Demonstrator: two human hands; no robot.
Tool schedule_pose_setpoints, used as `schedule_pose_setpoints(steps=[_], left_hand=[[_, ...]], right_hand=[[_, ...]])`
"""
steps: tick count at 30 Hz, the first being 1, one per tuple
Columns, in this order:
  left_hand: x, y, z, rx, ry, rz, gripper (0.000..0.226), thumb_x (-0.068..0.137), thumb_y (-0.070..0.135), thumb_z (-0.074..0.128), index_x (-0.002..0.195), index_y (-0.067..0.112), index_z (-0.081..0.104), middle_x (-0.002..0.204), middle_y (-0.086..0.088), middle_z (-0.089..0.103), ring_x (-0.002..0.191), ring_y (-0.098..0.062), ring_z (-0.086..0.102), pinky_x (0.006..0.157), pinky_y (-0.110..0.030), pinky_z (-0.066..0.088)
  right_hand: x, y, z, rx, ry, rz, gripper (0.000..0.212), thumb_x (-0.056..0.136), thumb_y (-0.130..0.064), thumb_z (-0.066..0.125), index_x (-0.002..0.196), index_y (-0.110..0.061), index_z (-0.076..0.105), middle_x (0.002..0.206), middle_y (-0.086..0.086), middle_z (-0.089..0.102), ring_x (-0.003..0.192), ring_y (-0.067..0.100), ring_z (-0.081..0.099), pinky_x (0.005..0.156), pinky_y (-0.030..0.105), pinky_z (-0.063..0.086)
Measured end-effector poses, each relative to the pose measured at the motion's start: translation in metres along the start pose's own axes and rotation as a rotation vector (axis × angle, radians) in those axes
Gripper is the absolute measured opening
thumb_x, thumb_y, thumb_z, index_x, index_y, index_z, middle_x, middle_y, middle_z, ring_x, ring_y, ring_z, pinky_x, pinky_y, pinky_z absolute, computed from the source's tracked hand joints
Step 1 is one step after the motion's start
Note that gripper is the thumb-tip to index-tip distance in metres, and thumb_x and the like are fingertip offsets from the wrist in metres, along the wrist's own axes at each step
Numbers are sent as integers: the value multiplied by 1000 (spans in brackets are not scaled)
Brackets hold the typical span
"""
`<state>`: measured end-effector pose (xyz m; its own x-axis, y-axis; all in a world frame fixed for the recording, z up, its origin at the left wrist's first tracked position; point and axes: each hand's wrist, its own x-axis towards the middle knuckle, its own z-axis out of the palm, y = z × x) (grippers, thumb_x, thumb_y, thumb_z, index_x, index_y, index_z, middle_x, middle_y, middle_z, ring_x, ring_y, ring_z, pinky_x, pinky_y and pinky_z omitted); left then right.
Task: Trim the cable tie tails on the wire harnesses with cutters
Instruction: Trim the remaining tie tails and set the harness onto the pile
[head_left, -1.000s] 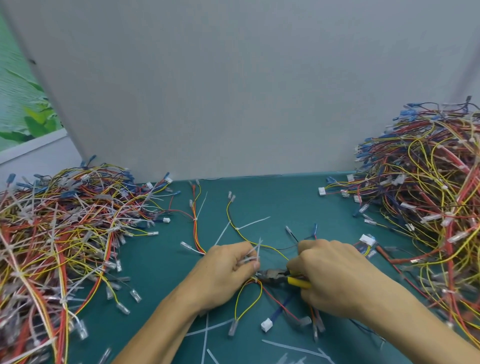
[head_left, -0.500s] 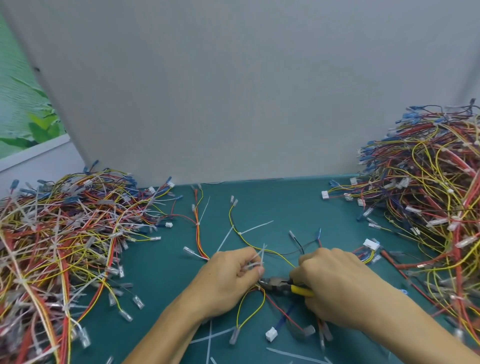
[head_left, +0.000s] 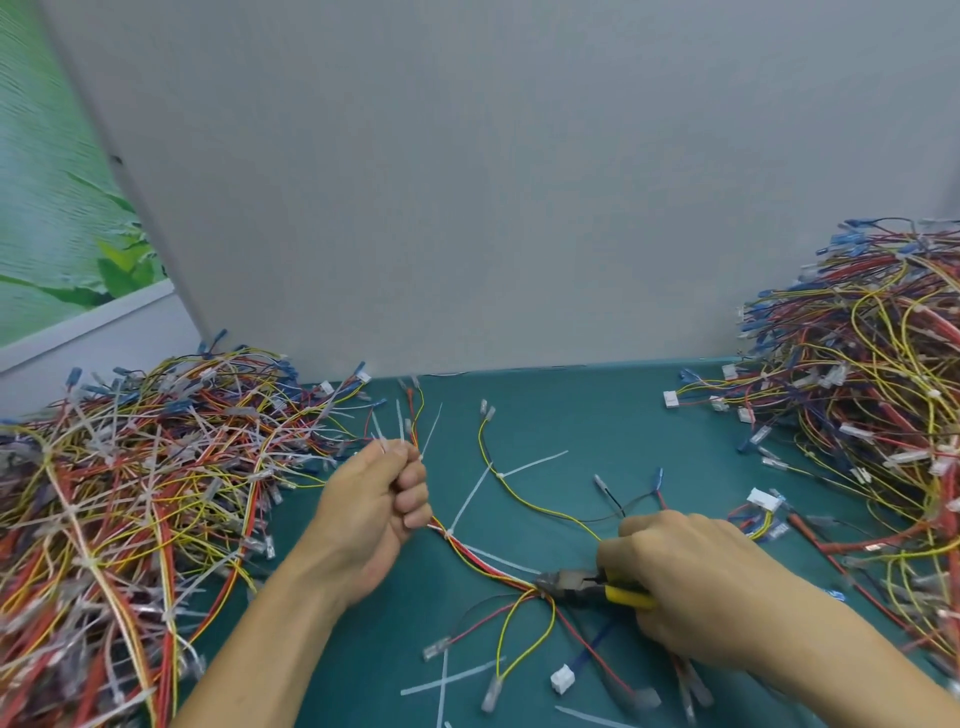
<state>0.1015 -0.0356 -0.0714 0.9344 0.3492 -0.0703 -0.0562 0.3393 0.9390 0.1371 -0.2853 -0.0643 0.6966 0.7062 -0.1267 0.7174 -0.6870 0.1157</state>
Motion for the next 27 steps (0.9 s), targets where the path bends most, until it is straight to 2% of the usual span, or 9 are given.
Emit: schedule_pose_setpoints(steps=[2,5,9,12,15,17,20,23,27], left_hand=[[1,2,-2,-41,4,-22,23,99,1,32,84,11,45,57,2,33,44,-7,27,39,-17,25],[2,1,-3,-60,13,-26,29,92,-9,27,83,13,43,56,0,41,44,-9,35,37,-18,28],[0,-2,-2,32,-18,30,26,75,-9,28,74,13,42,56,-3,37,45,-13,28,41,-23,25],[-4,-5,3,489,-115,176,7,68,12,50,68,15,56,54,3,35,47,-11,27,47,-23,23],[-7,-14,5,1074,-240,357,8,78,24,68,71,27,64,43,9,35,45,-7,30,47,-15,26],[-7,-17,5,1225,-290,359,5,82,27,68,79,30,64,41,10,41,44,-5,39,50,-12,31],[-5,-16,3,1323,-352,258,9,84,35,66,86,26,67,45,13,53,46,7,46,52,-9,33],[-3,-12,-1,1291,-404,184,7,83,30,68,79,25,67,40,17,48,44,3,46,49,-9,32],[-2,-10,-7,1198,-433,141,11,83,23,69,73,25,64,42,13,43,43,-2,39,50,-15,32]], right_hand=[[-4,4,-6,35,-67,-7,13,79,-22,48,83,-29,38,86,-6,41,91,29,52,50,29,26],[-13,14,-17,82,-191,-4,12,69,-16,50,74,-26,45,69,-1,44,77,26,51,51,30,33],[-24,23,-30,161,-283,23,21,67,-23,54,85,-33,58,66,0,47,76,22,54,61,32,46],[-25,24,-36,178,-239,21,9,72,-31,56,66,-37,54,64,-1,45,68,17,45,57,30,39],[-22,17,-34,169,-202,27,20,79,-41,56,69,-27,46,70,-4,44,72,19,48,59,30,39],[-21,10,-30,173,-170,48,29,85,-47,53,71,-24,41,75,-5,44,77,24,49,59,30,36],[-19,-2,-24,163,-74,54,24,91,-49,45,85,-26,46,96,-3,49,95,26,55,71,35,38],[-19,-11,-19,134,-4,59,27,95,-48,40,99,-24,50,104,-2,48,106,26,56,71,35,33],[-12,-28,-12,113,-15,50,22,96,-45,37,90,-25,43,112,3,52,108,30,57,71,35,32]])
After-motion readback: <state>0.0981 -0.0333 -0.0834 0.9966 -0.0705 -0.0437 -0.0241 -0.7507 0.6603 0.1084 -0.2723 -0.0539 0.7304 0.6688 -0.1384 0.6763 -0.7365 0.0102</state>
